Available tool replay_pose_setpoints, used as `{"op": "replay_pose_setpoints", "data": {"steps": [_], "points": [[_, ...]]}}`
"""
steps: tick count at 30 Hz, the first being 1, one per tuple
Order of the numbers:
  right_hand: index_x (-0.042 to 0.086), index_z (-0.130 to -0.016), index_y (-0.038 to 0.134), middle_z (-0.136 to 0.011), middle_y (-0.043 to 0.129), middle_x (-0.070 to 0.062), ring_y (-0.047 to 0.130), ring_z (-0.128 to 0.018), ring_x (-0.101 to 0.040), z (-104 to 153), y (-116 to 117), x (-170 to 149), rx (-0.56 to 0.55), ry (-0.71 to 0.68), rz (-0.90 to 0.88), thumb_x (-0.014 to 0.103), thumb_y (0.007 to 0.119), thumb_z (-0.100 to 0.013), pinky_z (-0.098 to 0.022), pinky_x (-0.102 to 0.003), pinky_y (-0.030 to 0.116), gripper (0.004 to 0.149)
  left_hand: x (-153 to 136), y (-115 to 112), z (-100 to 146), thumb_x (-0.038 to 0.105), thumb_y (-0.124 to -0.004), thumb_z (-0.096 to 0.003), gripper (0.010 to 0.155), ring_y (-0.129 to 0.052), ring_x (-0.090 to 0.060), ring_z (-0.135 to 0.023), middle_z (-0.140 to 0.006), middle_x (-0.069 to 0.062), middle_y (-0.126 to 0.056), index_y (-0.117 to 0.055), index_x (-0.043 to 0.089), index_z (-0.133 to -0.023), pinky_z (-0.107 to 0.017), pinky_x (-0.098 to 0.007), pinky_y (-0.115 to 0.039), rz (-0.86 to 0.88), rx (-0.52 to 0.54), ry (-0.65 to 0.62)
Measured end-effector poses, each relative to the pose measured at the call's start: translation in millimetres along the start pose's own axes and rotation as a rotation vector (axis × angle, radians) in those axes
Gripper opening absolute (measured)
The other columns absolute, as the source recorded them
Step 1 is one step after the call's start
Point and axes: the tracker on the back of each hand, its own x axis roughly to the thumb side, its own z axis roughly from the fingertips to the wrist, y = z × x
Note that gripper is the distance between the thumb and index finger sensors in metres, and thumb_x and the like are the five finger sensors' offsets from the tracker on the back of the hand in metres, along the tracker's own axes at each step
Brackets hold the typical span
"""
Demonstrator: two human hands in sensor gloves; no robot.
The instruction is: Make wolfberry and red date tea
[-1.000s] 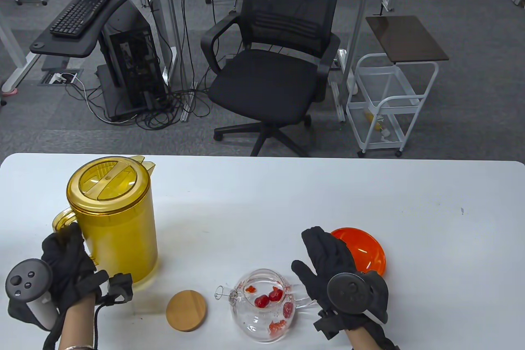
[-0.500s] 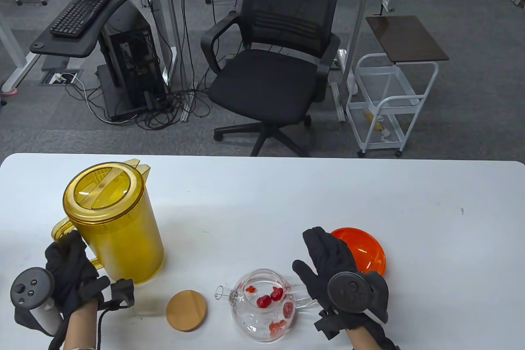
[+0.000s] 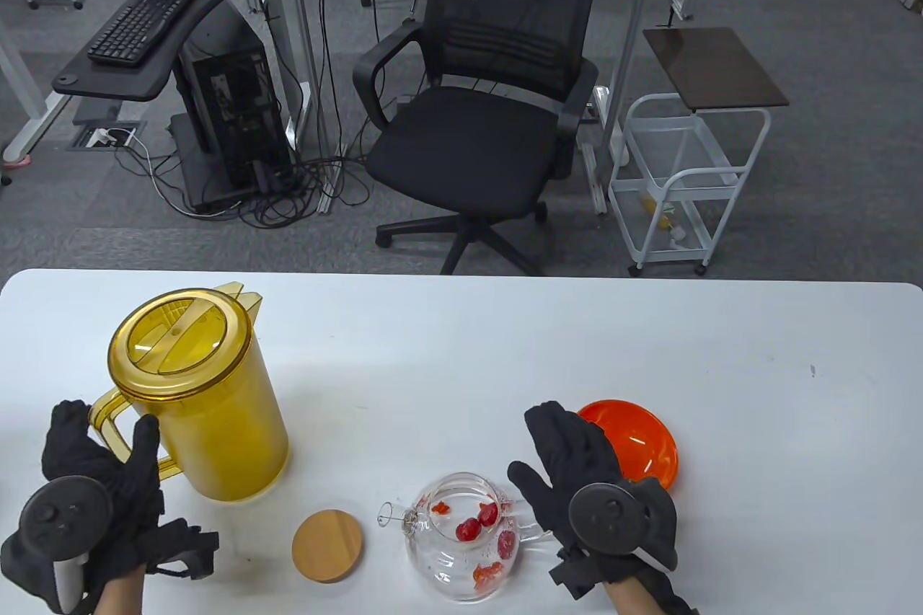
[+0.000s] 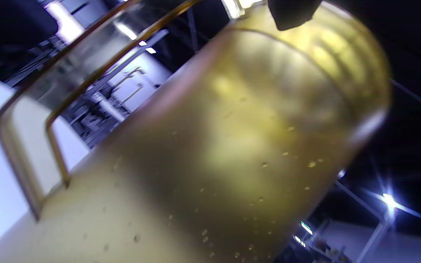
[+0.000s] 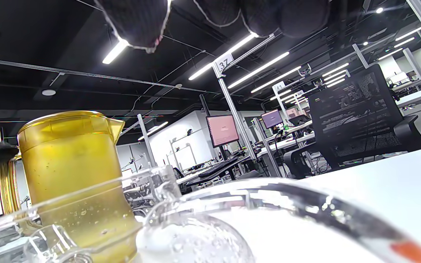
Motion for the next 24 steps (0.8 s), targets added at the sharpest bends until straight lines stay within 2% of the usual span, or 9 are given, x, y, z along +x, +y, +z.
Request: {"op": "replay_pose_setpoints", "data": {"steps": [2, 6, 8, 11, 12, 13, 16, 20, 24], "points": [[0.002, -0.108, 0.055, -0.106, 0.059, -0.030, 0.067, -0.093, -0.053, 0, 0, 0, -0.001, -0.001, 0.000, 0.040, 0.076, -0.054, -0.067, -0.071, 0.050, 0.069, 21, 5, 5, 0.051, -0.065, -0.0624, 0.090, -0.012, -0.040, -0.110, -0.117, -0.010, -0.013, 0.004, 0.015, -0.108, -0.082, -0.062, -0.019, -0.109, 0.023, -0.133], [0.002, -0.108, 0.055, -0.106, 0.059, -0.030, 0.067, -0.093, -0.053, 1, 0, 0, -0.004, -0.003, -0.002, 0.040, 0.076, -0.054, -0.067, -0.071, 0.050, 0.069, 64, -6, 22, 0.053, -0.066, -0.0608, 0.086, -0.025, -0.037, -0.114, -0.119, -0.006, -0.026, -0.006, 0.018, -0.112, -0.084, -0.061, -0.025, -0.236, -0.030, -0.385], [0.002, -0.108, 0.054, -0.106, 0.059, -0.030, 0.067, -0.093, -0.053, 1, 0, 0, -0.005, -0.004, -0.003, 0.040, 0.076, -0.054, -0.067, -0.071, 0.050, 0.069, 80, -20, 32, 0.054, -0.067, -0.0594, 0.086, -0.031, -0.036, -0.114, -0.119, -0.005, -0.029, -0.010, 0.019, -0.113, -0.085, -0.062, -0.028, -0.289, -0.088, -0.481], [0.002, -0.108, 0.054, -0.106, 0.059, -0.030, 0.067, -0.093, -0.054, 1, 0, 0, -0.008, -0.005, -0.005, 0.040, 0.075, -0.054, -0.067, -0.071, 0.050, 0.069, 95, -52, 47, 0.057, -0.071, -0.0551, 0.085, -0.046, -0.036, -0.113, -0.120, -0.006, -0.042, -0.023, 0.021, -0.115, -0.085, -0.061, -0.041, -0.381, -0.281, -0.578], [0.002, -0.108, 0.054, -0.106, 0.059, -0.030, 0.067, -0.093, -0.054, 1, 0, 0, -0.009, -0.005, -0.006, 0.040, 0.076, -0.054, -0.067, -0.071, 0.049, 0.069, 96, -62, 51, 0.058, -0.072, -0.0533, 0.086, -0.053, -0.036, -0.112, -0.120, -0.007, -0.046, -0.027, 0.021, -0.116, -0.083, -0.061, -0.045, -0.402, -0.348, -0.598], [0.002, -0.108, 0.054, -0.106, 0.059, -0.030, 0.067, -0.093, -0.054, 2, 0, 0, -0.009, -0.006, -0.006, 0.040, 0.075, -0.054, -0.067, -0.071, 0.049, 0.069, 97, -78, 56, 0.060, -0.074, -0.0513, 0.087, -0.058, -0.037, -0.110, -0.120, -0.009, -0.048, -0.031, 0.021, -0.116, -0.082, -0.062, -0.049, -0.445, -0.467, -0.608], [0.002, -0.108, 0.054, -0.106, 0.059, -0.030, 0.067, -0.093, -0.054, 2, 0, 0, -0.009, -0.008, -0.007, 0.040, 0.075, -0.054, -0.067, -0.071, 0.049, 0.069, 88, -116, 69, 0.061, -0.077, -0.0467, 0.098, -0.057, -0.047, -0.109, -0.122, -0.019, -0.047, -0.029, 0.013, -0.118, -0.078, -0.067, -0.052, -0.542, -0.741, -0.593], [0.002, -0.108, 0.054, -0.106, 0.059, -0.030, 0.067, -0.093, -0.054, 2, 0, 1, -0.008, -0.013, -0.006, 0.040, 0.075, -0.054, -0.067, -0.071, 0.049, 0.069, 71, -149, 79, 0.061, -0.080, -0.0439, 0.102, -0.060, -0.053, -0.107, -0.121, -0.023, -0.051, -0.032, 0.009, -0.117, -0.075, -0.068, -0.057, -0.586, -0.919, -0.545], [0.002, -0.108, 0.054, -0.106, 0.059, -0.030, 0.067, -0.093, -0.054, 2, 0, 0, -0.008, -0.012, -0.008, 0.040, 0.075, -0.054, -0.067, -0.071, 0.049, 0.069, 59, -169, 86, 0.062, -0.081, -0.0435, 0.104, -0.057, -0.056, -0.107, -0.121, -0.025, -0.048, -0.031, 0.008, -0.117, -0.073, -0.067, -0.059, -0.616, -1.058, -0.501]]}}
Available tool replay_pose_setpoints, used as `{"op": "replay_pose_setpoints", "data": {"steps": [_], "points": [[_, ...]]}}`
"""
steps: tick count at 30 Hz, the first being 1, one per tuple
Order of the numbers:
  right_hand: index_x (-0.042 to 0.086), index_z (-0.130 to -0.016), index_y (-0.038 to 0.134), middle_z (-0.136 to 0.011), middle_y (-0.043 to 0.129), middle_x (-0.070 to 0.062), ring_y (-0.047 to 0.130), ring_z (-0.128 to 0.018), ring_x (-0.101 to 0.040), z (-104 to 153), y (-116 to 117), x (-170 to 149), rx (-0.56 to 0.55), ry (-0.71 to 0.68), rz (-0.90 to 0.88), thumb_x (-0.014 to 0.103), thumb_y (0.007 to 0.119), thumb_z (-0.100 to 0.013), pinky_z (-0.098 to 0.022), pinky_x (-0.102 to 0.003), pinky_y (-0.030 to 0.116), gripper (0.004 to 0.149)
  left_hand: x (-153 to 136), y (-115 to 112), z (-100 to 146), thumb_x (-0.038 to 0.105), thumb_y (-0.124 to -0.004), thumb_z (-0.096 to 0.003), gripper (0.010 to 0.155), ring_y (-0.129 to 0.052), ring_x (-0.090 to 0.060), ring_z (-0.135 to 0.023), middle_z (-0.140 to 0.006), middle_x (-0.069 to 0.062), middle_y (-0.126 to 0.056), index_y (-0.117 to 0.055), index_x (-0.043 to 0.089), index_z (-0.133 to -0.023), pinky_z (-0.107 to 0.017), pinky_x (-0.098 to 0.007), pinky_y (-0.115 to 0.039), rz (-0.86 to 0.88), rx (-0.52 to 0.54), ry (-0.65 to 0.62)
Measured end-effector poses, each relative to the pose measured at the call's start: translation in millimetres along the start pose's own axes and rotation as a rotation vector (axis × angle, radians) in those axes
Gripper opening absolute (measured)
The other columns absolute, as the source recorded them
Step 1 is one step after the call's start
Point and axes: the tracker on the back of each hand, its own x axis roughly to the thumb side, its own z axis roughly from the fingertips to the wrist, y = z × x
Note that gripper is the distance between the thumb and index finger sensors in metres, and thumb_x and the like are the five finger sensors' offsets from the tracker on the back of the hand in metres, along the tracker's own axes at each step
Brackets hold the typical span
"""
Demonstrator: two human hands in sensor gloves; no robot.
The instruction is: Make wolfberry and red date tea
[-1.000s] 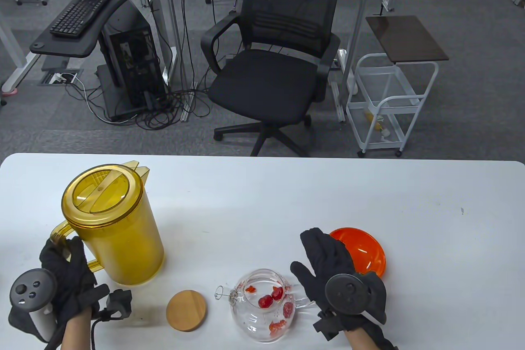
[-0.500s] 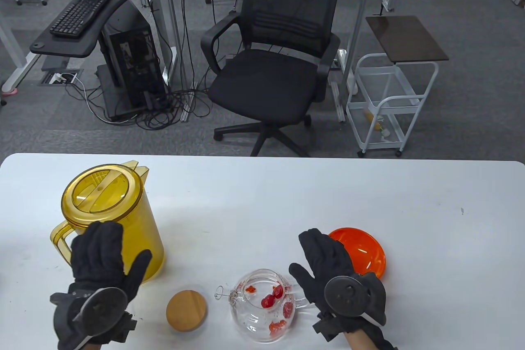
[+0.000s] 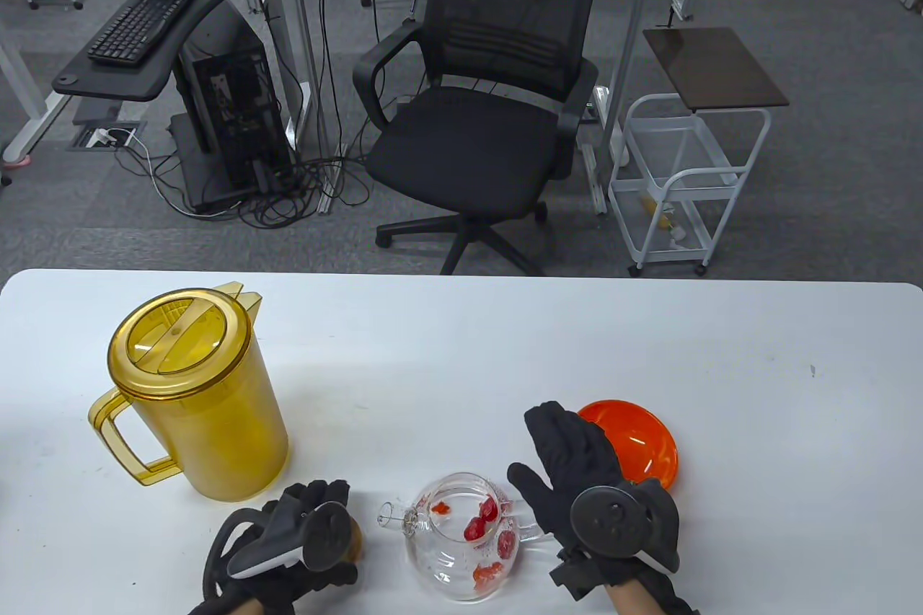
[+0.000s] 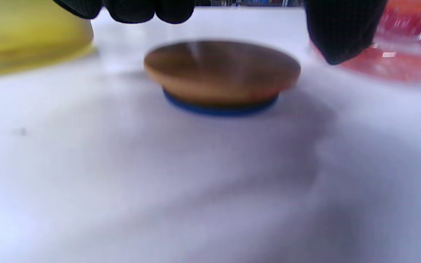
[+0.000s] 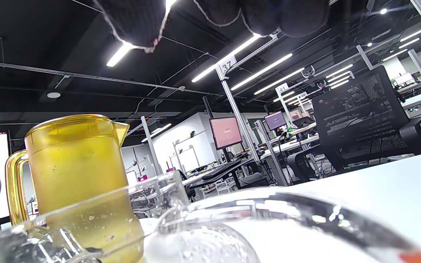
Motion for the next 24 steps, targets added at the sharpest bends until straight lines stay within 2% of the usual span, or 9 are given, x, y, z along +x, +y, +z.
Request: {"op": "replay_pose_setpoints", "data": {"steps": [4, 7, 11, 15, 19, 24], "points": [[0.002, -0.108, 0.054, -0.106, 0.059, -0.030, 0.067, -0.093, -0.054, 0, 0, 0, 0.001, 0.003, -0.001, 0.040, 0.075, -0.054, -0.067, -0.071, 0.049, 0.069, 2, -10, -8, 0.062, -0.081, -0.0434, 0.103, -0.062, -0.052, -0.106, -0.121, -0.022, -0.050, -0.031, 0.009, -0.117, -0.071, -0.061, -0.066, -0.027, -0.034, -0.002], [0.002, -0.108, 0.054, -0.106, 0.058, -0.030, 0.067, -0.093, -0.054, 0, -1, -1, 0.000, 0.005, -0.002, 0.040, 0.075, -0.054, -0.067, -0.071, 0.049, 0.069, 2, -11, -7, 0.062, -0.084, -0.0401, 0.105, -0.071, -0.048, -0.101, -0.116, -0.022, -0.059, -0.036, 0.006, -0.115, -0.066, -0.054, -0.074, -0.018, 0.072, 0.002], [0.002, -0.108, 0.054, -0.106, 0.058, -0.031, 0.067, -0.093, -0.054, 0, -1, -2, -0.002, 0.009, -0.009, 0.040, 0.075, -0.054, -0.067, -0.071, 0.049, 0.069, 1, -9, -6, 0.063, -0.084, -0.0398, 0.105, -0.075, -0.047, -0.096, -0.114, -0.022, -0.061, -0.038, 0.005, -0.114, -0.063, -0.050, -0.078, -0.018, 0.099, 0.026], [0.002, -0.108, 0.054, -0.106, 0.058, -0.030, 0.067, -0.093, -0.054, 0, -2, -2, -0.009, 0.008, -0.014, 0.040, 0.075, -0.054, -0.068, -0.071, 0.049, 0.069, -3, 10, 1, 0.063, -0.084, -0.0406, 0.103, -0.077, -0.049, -0.094, -0.113, -0.024, -0.062, -0.041, 0.004, -0.114, -0.061, -0.050, -0.078, 0.018, 0.137, 0.039], [0.002, -0.108, 0.054, -0.106, 0.058, -0.030, 0.067, -0.093, -0.054, -1, -3, -3, -0.013, 0.007, -0.018, 0.040, 0.075, -0.054, -0.068, -0.071, 0.049, 0.069, -1, 46, 12, 0.063, -0.084, -0.0415, 0.103, -0.077, -0.051, -0.092, -0.112, -0.028, -0.062, -0.042, 0.003, -0.114, -0.059, -0.051, -0.079, 0.004, 0.247, 0.059], [0.002, -0.108, 0.054, -0.106, 0.058, -0.030, 0.067, -0.093, -0.054, -1, -3, -3, -0.015, 0.004, -0.021, 0.040, 0.075, -0.054, -0.068, -0.071, 0.049, 0.069, 17, 95, 28, 0.063, -0.084, -0.0424, 0.100, -0.078, -0.052, -0.091, -0.112, -0.028, -0.064, -0.047, 0.004, -0.114, -0.058, -0.051, -0.079, -0.049, 0.428, 0.032]]}}
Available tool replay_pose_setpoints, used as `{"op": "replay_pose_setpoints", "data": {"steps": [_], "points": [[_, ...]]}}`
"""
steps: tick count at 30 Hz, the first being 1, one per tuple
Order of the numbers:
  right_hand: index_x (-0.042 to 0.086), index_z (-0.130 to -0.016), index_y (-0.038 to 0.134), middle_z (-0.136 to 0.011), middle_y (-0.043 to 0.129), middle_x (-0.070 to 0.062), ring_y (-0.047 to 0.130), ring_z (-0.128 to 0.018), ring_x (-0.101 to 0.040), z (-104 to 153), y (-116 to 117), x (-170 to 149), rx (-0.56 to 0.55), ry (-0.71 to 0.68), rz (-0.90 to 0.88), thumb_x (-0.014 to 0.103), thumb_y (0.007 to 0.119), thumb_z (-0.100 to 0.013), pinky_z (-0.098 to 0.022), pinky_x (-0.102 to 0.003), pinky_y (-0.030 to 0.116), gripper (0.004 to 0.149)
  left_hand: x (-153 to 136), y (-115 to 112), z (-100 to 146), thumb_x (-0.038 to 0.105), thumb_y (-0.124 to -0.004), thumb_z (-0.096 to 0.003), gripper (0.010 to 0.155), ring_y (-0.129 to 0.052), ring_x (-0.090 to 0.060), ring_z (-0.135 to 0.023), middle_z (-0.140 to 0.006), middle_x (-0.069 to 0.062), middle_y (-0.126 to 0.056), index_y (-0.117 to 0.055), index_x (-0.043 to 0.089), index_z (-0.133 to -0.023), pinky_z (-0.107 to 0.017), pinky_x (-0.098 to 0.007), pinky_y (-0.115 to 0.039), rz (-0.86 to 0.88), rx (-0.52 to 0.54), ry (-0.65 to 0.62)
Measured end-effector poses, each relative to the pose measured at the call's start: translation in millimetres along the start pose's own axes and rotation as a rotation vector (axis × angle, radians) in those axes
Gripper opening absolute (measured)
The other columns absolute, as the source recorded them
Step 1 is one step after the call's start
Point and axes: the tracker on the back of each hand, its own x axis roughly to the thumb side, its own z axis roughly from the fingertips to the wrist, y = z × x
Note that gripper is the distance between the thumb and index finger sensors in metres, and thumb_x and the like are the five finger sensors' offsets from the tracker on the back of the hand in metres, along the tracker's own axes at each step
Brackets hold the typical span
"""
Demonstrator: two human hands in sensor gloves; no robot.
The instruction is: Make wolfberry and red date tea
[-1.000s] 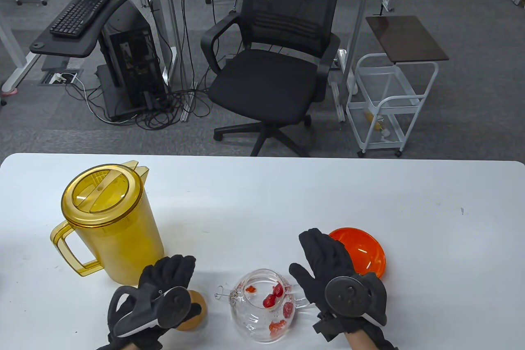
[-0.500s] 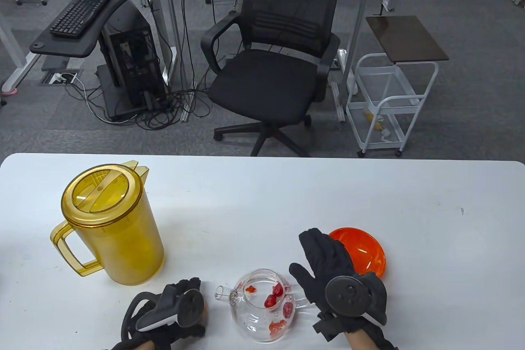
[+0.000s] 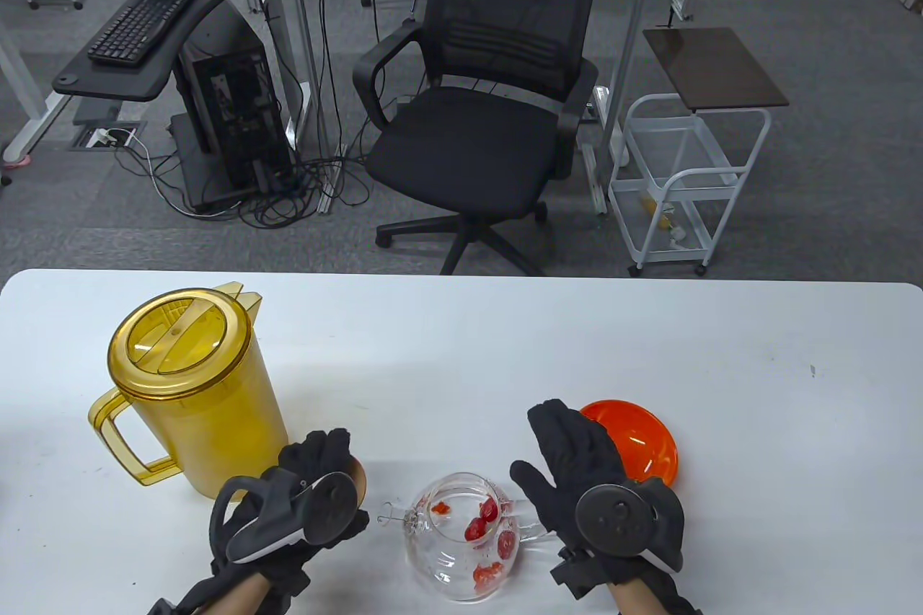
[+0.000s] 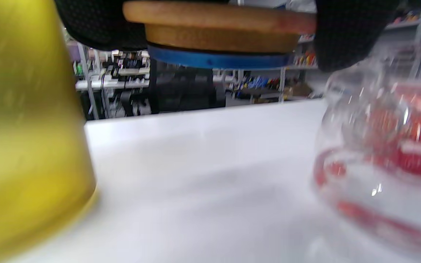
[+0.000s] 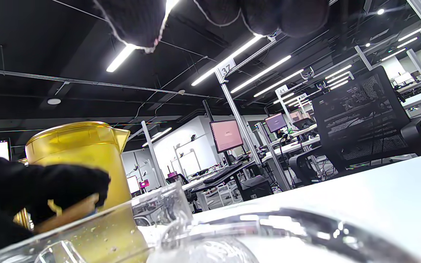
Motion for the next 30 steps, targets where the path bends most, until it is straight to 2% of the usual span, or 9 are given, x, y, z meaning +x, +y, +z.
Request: {"op": "replay_pose_setpoints", "data": {"steps": [4, 8, 14, 17, 26, 30], "points": [[0.002, -0.108, 0.054, -0.106, 0.059, -0.030, 0.066, -0.093, -0.054, 0, -1, -1, -0.006, 0.001, -0.004, 0.040, 0.075, -0.054, -0.068, -0.071, 0.049, 0.069, 24, 27, -7, 0.064, -0.083, -0.0426, 0.098, -0.080, -0.051, -0.090, -0.112, -0.027, -0.067, -0.052, 0.005, -0.114, -0.057, -0.050, -0.079, 0.022, 0.071, -0.089], [0.002, -0.108, 0.054, -0.106, 0.058, -0.030, 0.067, -0.093, -0.054, 1, -1, -1, -0.010, 0.002, -0.007, 0.040, 0.075, -0.054, -0.068, -0.071, 0.049, 0.069, 54, 37, -15, 0.066, -0.081, -0.0426, 0.096, -0.083, -0.051, -0.087, -0.109, -0.029, -0.071, -0.057, 0.005, -0.113, -0.058, -0.049, -0.080, 0.082, 0.091, -0.194], [0.002, -0.108, 0.054, -0.106, 0.058, -0.031, 0.066, -0.093, -0.054, 1, -2, -2, -0.015, 0.003, -0.013, 0.040, 0.075, -0.054, -0.068, -0.071, 0.049, 0.069, 94, 29, -28, 0.068, -0.080, -0.0428, 0.096, -0.084, -0.050, -0.086, -0.108, -0.029, -0.073, -0.059, 0.006, -0.113, -0.058, -0.050, -0.079, 0.092, 0.066, -0.301], [0.002, -0.108, 0.054, -0.106, 0.058, -0.031, 0.067, -0.093, -0.054, 1, -2, -3, -0.016, 0.004, -0.013, 0.040, 0.075, -0.054, -0.068, -0.071, 0.049, 0.069, 105, 22, -34, 0.067, -0.080, -0.0430, 0.095, -0.084, -0.050, -0.086, -0.109, -0.028, -0.073, -0.059, 0.006, -0.112, -0.059, -0.050, -0.079, 0.091, 0.041, -0.322], [0.002, -0.108, 0.054, -0.106, 0.058, -0.030, 0.066, -0.093, -0.054, 1, -3, -3, -0.016, -0.003, -0.018, 0.040, 0.075, -0.054, -0.068, -0.071, 0.049, 0.069, 115, 0, -44, 0.067, -0.080, -0.0435, 0.095, -0.082, -0.050, -0.088, -0.110, -0.028, -0.071, -0.058, 0.006, -0.113, -0.061, -0.053, -0.076, 0.072, -0.040, -0.328], [0.002, -0.108, 0.054, -0.106, 0.058, -0.031, 0.066, -0.093, -0.054, 1, -3, -3, -0.015, -0.002, -0.019, 0.040, 0.075, -0.054, -0.068, -0.071, 0.049, 0.069, 116, -1, -43, 0.066, -0.079, -0.0442, 0.095, -0.081, -0.051, -0.089, -0.111, -0.028, -0.070, -0.057, 0.006, -0.114, -0.062, -0.055, -0.075, 0.052, -0.025, -0.329]]}}
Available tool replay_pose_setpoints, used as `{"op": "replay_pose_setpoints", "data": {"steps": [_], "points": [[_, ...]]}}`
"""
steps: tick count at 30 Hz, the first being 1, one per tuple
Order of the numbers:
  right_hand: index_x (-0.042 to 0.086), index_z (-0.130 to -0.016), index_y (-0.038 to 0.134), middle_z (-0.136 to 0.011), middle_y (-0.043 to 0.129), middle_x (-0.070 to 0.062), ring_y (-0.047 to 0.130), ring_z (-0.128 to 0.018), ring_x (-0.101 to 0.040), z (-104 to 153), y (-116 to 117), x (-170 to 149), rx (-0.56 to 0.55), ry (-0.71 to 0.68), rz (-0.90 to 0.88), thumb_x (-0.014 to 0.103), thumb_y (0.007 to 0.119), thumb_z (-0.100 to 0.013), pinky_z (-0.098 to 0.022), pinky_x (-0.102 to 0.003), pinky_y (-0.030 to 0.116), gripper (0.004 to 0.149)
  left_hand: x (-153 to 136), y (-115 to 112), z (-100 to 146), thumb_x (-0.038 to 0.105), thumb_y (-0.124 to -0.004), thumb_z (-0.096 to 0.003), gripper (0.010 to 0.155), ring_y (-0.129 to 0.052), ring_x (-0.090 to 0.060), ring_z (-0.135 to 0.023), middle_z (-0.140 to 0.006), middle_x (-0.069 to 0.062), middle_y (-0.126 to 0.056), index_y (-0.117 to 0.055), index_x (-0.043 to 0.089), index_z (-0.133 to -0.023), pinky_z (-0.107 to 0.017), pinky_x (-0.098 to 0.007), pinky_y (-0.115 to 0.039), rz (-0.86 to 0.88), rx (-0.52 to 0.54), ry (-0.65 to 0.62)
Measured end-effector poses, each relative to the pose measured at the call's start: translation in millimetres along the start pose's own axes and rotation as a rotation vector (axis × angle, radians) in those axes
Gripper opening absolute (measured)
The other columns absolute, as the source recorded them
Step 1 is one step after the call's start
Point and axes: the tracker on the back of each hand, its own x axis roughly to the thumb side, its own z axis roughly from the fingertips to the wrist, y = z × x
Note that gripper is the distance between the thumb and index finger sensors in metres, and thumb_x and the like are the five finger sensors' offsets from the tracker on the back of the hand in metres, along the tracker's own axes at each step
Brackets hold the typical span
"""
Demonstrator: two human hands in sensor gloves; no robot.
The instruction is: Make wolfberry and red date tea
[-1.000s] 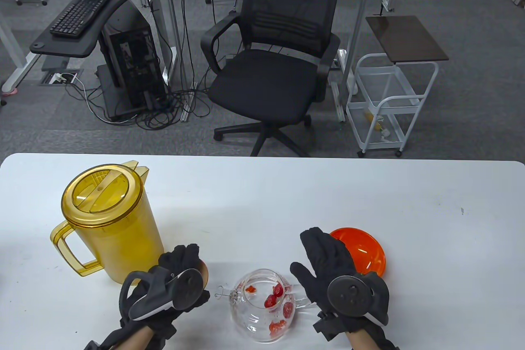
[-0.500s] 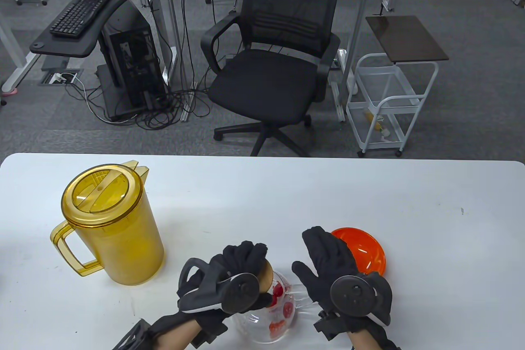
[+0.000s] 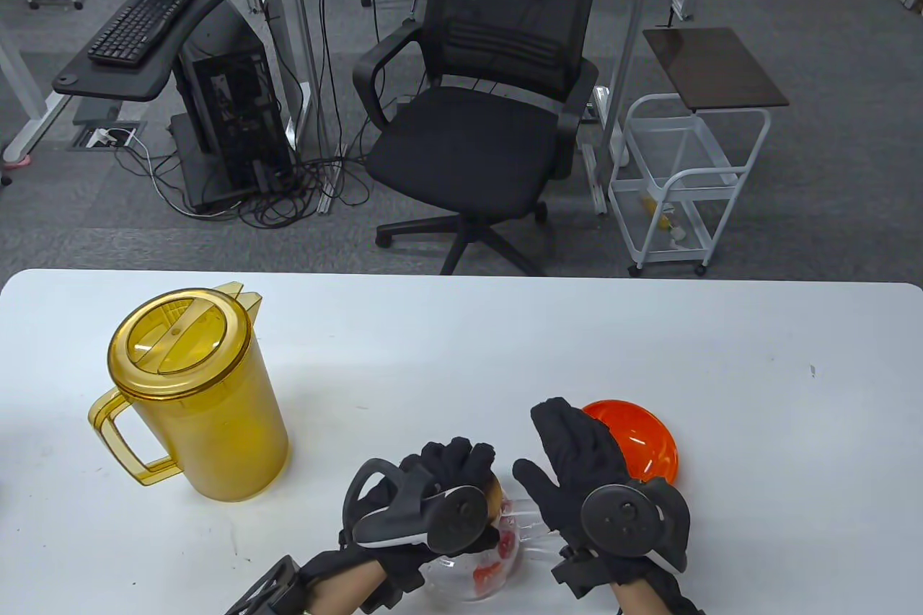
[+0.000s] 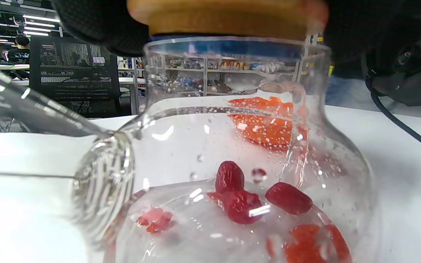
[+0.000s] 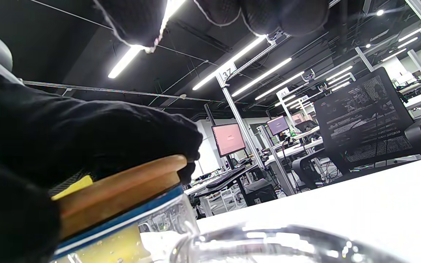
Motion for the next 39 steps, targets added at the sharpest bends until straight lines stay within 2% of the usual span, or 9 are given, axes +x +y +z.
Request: {"op": "replay_pose_setpoints", "data": {"steps": [5, 8, 10, 13, 20, 24, 30, 36, 39], "points": [[0.002, -0.108, 0.054, -0.106, 0.058, -0.031, 0.067, -0.093, -0.054, 0, 0, 1, 0.003, -0.002, 0.004, 0.040, 0.075, -0.054, -0.068, -0.071, 0.049, 0.069, 2, -1, 2, 0.066, -0.079, -0.0440, 0.094, -0.081, -0.051, -0.090, -0.111, -0.028, -0.070, -0.057, 0.007, -0.114, -0.063, -0.056, -0.074, -0.025, -0.009, -0.013], [0.002, -0.108, 0.054, -0.106, 0.058, -0.030, 0.067, -0.093, -0.054, 0, 0, 1, 0.002, -0.003, 0.002, 0.040, 0.075, -0.054, -0.068, -0.071, 0.049, 0.069, -1, -9, 2, 0.067, -0.076, -0.0456, 0.094, -0.079, -0.051, -0.090, -0.112, -0.028, -0.068, -0.055, 0.006, -0.114, -0.063, -0.055, -0.074, 0.015, -0.068, -0.008], [0.002, -0.108, 0.054, -0.106, 0.058, -0.031, 0.066, -0.093, -0.054, 0, 0, 2, 0.000, -0.005, 0.001, 0.040, 0.075, -0.054, -0.068, -0.071, 0.049, 0.069, -3, -10, 3, 0.066, -0.078, -0.0444, 0.094, -0.080, -0.051, -0.090, -0.111, -0.028, -0.070, -0.057, 0.007, -0.114, -0.063, -0.057, -0.073, 0.057, -0.029, -0.003], [0.002, -0.108, 0.054, -0.106, 0.058, -0.031, 0.066, -0.093, -0.054, -1, 0, 2, 0.000, -0.008, 0.001, 0.040, 0.075, -0.054, -0.068, -0.071, 0.049, 0.069, -6, -9, 6, 0.070, -0.073, -0.0448, 0.095, -0.078, -0.049, -0.094, -0.115, -0.025, -0.066, -0.052, 0.010, -0.116, -0.066, -0.058, -0.071, 0.044, -0.056, 0.000], [0.002, -0.108, 0.054, -0.106, 0.058, -0.031, 0.066, -0.093, -0.054, -1, 0, 4, 0.004, -0.015, 0.004, 0.040, 0.075, -0.054, -0.068, -0.071, 0.049, 0.069, -31, 23, 39, 0.072, -0.070, -0.0441, 0.097, -0.067, -0.051, -0.103, -0.118, -0.023, -0.061, -0.048, 0.013, -0.118, -0.074, -0.064, -0.059, 0.102, 0.152, 0.058], [0.002, -0.108, 0.054, -0.106, 0.058, -0.030, 0.066, -0.093, -0.054, -1, 1, 5, 0.009, -0.018, 0.009, 0.040, 0.075, -0.054, -0.068, -0.071, 0.049, 0.069, -57, 29, 69, 0.070, -0.070, -0.0458, 0.094, -0.057, -0.048, -0.111, -0.122, -0.018, -0.055, -0.043, 0.017, -0.119, -0.081, -0.066, -0.043, 0.106, 0.263, 0.131], [0.002, -0.108, 0.054, -0.106, 0.058, -0.031, 0.066, -0.093, -0.054, -1, 5, 7, 0.020, -0.030, 0.018, 0.040, 0.075, -0.054, -0.068, -0.071, 0.049, 0.069, -86, 10, 97, 0.069, -0.070, -0.0469, 0.094, -0.049, -0.046, -0.115, -0.125, -0.015, -0.049, -0.039, 0.018, -0.120, -0.085, -0.063, -0.034, 0.085, 0.322, 0.283], [0.002, -0.108, 0.054, -0.106, 0.058, -0.030, 0.066, -0.093, -0.054, -1, 8, 9, 0.029, -0.038, 0.027, 0.041, 0.075, -0.054, -0.068, -0.071, 0.049, 0.069, -96, -9, 103, 0.068, -0.069, -0.0478, 0.092, -0.047, -0.046, -0.116, -0.125, -0.013, -0.050, -0.040, 0.019, -0.119, -0.085, -0.061, -0.031, 0.187, 0.313, 0.317], [0.002, -0.108, 0.054, -0.106, 0.058, -0.031, 0.066, -0.093, -0.054, -1, 8, 9, 0.031, -0.040, 0.026, 0.041, 0.074, -0.055, -0.068, -0.071, 0.049, 0.069, -97, -9, 103, 0.068, -0.069, -0.0481, 0.091, -0.047, -0.045, -0.116, -0.125, -0.012, -0.050, -0.039, 0.019, -0.119, -0.085, -0.061, -0.031, 0.154, 0.313, 0.330]]}}
